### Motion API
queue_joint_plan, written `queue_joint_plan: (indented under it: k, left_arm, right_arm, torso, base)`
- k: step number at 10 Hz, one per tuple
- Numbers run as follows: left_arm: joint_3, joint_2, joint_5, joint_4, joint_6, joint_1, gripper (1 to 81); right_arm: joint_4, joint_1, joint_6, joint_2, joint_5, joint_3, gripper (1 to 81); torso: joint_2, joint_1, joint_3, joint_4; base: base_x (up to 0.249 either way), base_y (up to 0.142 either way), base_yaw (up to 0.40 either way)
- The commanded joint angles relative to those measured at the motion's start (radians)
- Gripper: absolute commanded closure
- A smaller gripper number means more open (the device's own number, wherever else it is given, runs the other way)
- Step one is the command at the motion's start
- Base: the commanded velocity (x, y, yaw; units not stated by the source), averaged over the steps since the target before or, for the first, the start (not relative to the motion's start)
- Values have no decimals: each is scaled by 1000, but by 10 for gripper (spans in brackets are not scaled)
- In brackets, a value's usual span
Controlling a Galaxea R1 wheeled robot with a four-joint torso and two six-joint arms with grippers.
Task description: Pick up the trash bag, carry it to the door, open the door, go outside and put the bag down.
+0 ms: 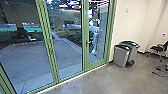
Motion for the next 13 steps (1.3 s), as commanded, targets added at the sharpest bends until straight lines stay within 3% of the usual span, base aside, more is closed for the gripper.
queue_joint_plan:
  k: [1,4,13]
  left_arm:
    - [-1,-4,75,1,5,-48,811]
    - [-1,2,15,0,7,-32,811]
    - [-1,8,10,3,7,-28,811]
  right_arm:
    - [-4,33,-1,-2,-59,0,10]
    - [-43,-1,1,2,21,-11,10]
    - [-50,1,1,11,22,-14,10]
  torso:
    - [0,0,0,0]
    - [0,0,0,0]
    - [0,0,0,0]
  base:
    - [153,-70,0]
    - [153,-70,0]
    - [152,-70,0]
